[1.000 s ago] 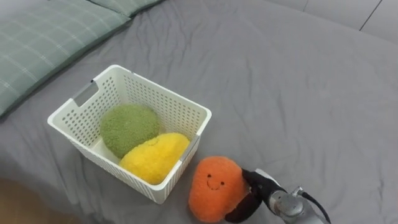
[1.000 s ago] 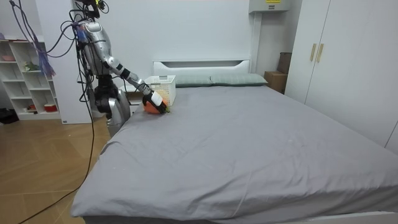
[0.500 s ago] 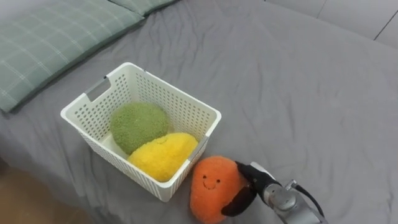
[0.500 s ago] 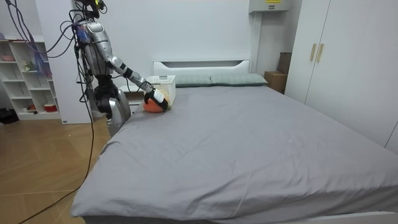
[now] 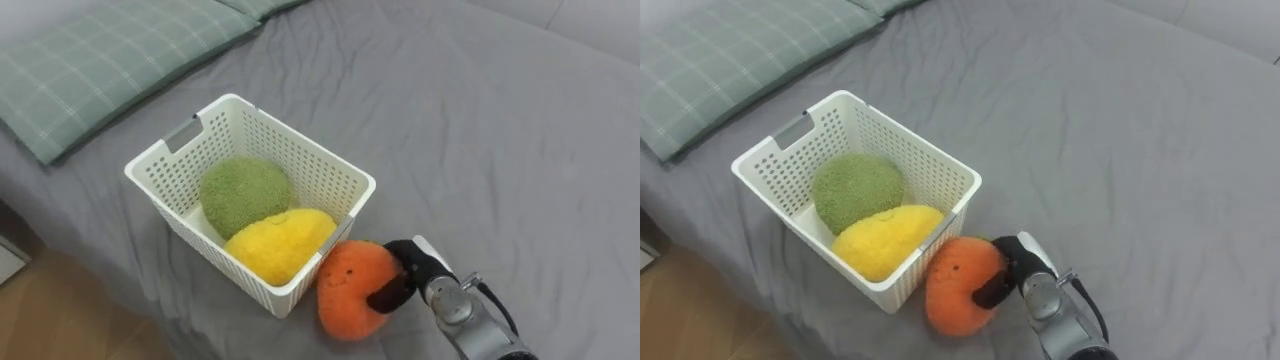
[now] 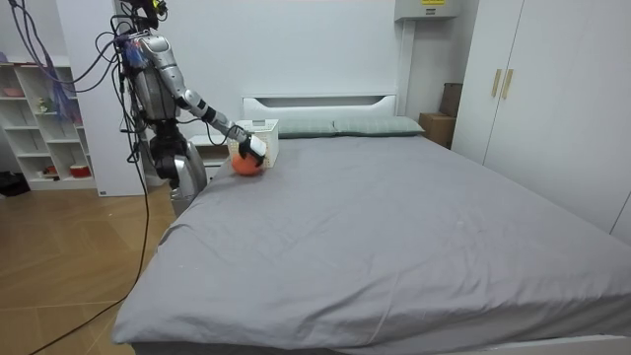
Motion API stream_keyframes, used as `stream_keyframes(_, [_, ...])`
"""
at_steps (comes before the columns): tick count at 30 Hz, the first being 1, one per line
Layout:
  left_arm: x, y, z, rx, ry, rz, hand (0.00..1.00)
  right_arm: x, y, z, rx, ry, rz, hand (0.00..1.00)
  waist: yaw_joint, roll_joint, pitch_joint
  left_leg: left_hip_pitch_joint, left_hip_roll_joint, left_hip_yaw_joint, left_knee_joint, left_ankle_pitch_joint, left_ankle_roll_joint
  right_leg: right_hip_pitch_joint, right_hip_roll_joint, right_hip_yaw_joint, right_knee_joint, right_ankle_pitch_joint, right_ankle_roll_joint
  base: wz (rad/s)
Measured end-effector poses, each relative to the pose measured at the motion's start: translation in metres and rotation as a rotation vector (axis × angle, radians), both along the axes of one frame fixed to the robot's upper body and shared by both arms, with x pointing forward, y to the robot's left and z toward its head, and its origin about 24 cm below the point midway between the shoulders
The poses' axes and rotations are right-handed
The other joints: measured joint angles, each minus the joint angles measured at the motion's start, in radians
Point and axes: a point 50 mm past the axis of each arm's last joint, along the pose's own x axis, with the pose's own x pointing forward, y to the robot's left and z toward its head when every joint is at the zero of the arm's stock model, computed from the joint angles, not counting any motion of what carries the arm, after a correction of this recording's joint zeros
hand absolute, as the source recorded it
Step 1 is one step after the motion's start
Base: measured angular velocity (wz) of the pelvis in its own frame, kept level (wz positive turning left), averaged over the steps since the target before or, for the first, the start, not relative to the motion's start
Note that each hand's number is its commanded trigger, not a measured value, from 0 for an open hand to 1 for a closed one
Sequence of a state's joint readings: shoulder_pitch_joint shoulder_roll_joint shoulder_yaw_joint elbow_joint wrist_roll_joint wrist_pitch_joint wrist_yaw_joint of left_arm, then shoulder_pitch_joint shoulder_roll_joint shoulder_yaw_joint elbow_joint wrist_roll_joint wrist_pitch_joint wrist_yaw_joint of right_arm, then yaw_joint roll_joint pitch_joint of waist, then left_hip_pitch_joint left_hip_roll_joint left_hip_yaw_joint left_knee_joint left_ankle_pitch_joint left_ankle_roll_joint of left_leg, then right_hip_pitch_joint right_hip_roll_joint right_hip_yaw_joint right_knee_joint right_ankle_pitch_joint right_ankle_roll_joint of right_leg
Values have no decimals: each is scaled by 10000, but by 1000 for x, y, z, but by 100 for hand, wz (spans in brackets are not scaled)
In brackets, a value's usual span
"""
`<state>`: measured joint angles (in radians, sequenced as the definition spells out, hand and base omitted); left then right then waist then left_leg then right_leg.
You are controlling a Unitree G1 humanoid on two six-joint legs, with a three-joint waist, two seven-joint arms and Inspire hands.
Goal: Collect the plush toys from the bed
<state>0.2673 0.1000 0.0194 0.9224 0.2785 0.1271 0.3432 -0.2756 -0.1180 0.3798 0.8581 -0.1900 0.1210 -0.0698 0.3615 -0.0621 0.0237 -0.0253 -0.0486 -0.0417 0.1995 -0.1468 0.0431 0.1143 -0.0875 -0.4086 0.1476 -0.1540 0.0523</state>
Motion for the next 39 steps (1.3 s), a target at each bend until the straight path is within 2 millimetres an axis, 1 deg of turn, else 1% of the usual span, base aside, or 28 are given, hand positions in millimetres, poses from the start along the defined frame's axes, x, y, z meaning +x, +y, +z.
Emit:
stream_keyframes(2, [-6, 1, 0, 10, 130, 140, 0, 0, 0, 0, 3, -22, -38, 100, 20, -59, -19, -10, -10, -24, 1, -1, 1, 18, -6, -93, -31, -2, 3, 7])
stream_keyframes(4, [-9, 2, 0, 31, 193, 217, 0, 0, 0, 0, 121, 0, -134, 100, -17, -146, -50, -83, -28, -169, 62, -5, 0, 76, -12, -292, -115, -2, 3, 18])
stream_keyframes(7, [-10, 2, 0, 23, 213, 222, 0, 0, 0, 0, 265, 18, -257, 100, 5, -191, -79, -141, -54, -206, 97, -1, -3, 77, -8, -364, -115, -2, 3, 12])
stream_keyframes(11, [-9, 2, 0, 24, 165, 212, 0, -3, 0, -4, 257, 151, -268, 100, 9, -192, -68, -167, -76, -299, 187, -3, -4, 129, -10, -435, -115, -3, 4, 7])
stream_keyframes(13, [-6, 2, 1, 31, 20, 181, 0, -8, -3, -10, 159, 438, -336, 100, 7, -218, -54, -202, -109, -419, 228, -5, -4, 138, -14, -500, -117, -7, 8, 9])
stream_keyframes(19, [-4, 2, 1, 23, -77, 166, 0, -13, -8, -14, 242, 569, -731, 100, -58, -259, -29, -298, -132, -429, 367, -9, 2, 133, -21, -552, -131, -27, 4, 3])
stream_keyframes(20, [-4, 2, 1, 25, -73, 170, 0, -12, -8, -14, 247, 547, -752, 100, -78, -269, -33, -327, -134, -429, 378, -10, 4, 115, -22, -552, -135, -33, 4, 4])
stream_keyframes(22, [-3, 3, 2, 15, -161, 143, 0, -11, -10, -13, 375, 419, -857, 100, -269, -301, -37, -331, -146, -426, 377, -9, 7, 111, -39, -545, -141, -56, 19, 5])
stream_keyframes(23, [-3, 3, 3, 20, -174, 142, 0, -11, -11, -12, 386, 381, -870, 100, -307, -300, -37, -331, -140, -413, 375, -7, 10, 107, -43, -530, -138, -59, 22, 0])
stream_keyframes(26, [-3, 5, 3, 39, -281, 191, 0, -3, -20, -4, 547, -51, -1352, 100, -490, -288, -34, -315, -119, -346, 364, -1, 25, 61, -40, -365, -137, -59, 23, -5])
stream_keyframes(28, [-3, 9, 4, 116, -383, 440, 0, 4, -31, 7, 787, -840, -1918, 100, -772, -273, -36, -282, -104, -284, 371, -6, 38, 47, -36, -205, -136, -57, 23, -6])
stream_keyframes(29, [-5, 11, 4, 152, -342, 536, 0, 4, -36, 9, 844, -1044, -2069, 100, -840, -261, -42, -268, -100, -274, 362, -5, 42, 47, -36, -161, -132, -56, 23, -13])
stream_keyframes(30, [-7, 15, 4, 229, -276, 655, 0, 4, -46, 14, 945, -1405, -2413, 100, -924, -230, -50, -147, -81, -169, 293, -3, 51, 78, -40, -33, -130, -52, 26, -18])
stream_keyframes(31, [-11, 19, 5, 329, -229, 768, 0, 3, -54, 18, 926, -1666, -2667, 100, -1143, -195, -72, -13, -76, -108, 207, -5, 61, 156, -50, 11, -126, -48, 30, -23])
stream_keyframes(32, [-11, 21, 6, 376, -238, 792, 0, 2, -58, 20, 904, -1790, -2793, 100, -1221, -178, -86, 53, -61, -35, 159, -5, 62, 178, -53, 64, -121, -48, 30, -38])
stream_keyframes(33, [-13, 24, 7, 455, -241, 892, 0, 2, -66, 25, 818, -2084, -2988, 100, -1297, -143, -104, 201, 2, 214, 10, -5, 63, 175, -41, 291, -95, -43, 26, -47])
stream_keyframes(34, [-14, 27, 8, 509, -274, 980, 0, 4, -72, 33, 747, -2474, -3027, 100, -1482, -112, -128, 249, 40, 337, -49, -11, 66, 145, -28, 437, -59, -39, 22, -45])
stream_keyframes(35, [-14, 28, 9, 518, -292, 1007, 0, 6, -75, 38, 737, -2695, -3023, 100, -1641, -101, -130, 271, 51, 364, -57, -12, 66, 141, -25, 497, -49, -39, 22, -25])
stream_keyframes(36, [-13, 29, 9, 517, -360, 1066, 0, 10, -80, 49, 766, -3204, -3108, 100, -1825, -65, -151, 309, 57, 409, -123, -12, 66, 120, -23, 521, -23, -39, 22, -21])
stream_keyframes(37, [-13, 29, 9, 483, -408, 1079, 0, 11, -86, 60, 704, -3707, -3160, 100, -1924, -39, -171, 382, 57, 531, -176, -12, 66, 94, -23, 646, 31, -40, 22, -26])
stream_keyframes(38, [-11, 29, 9, 459, -441, 1071, 0, 12, -89, 65, 643, -3930, -3148, 100, -1939, -34, -187, 441, 61, 618, -206, -12, 66, 93, -12, 743, 32, -40, 22, -39])
stream_keyframes(39, [-7, 29, 9, 431, -529, 1058, 0, 14, -92, 74, 567, -4340, -3098, 100, -1961, -36, -192, 575, 97, 725, -309, -12, 66, 109, 4, 907, 54, -39, 21, -38])
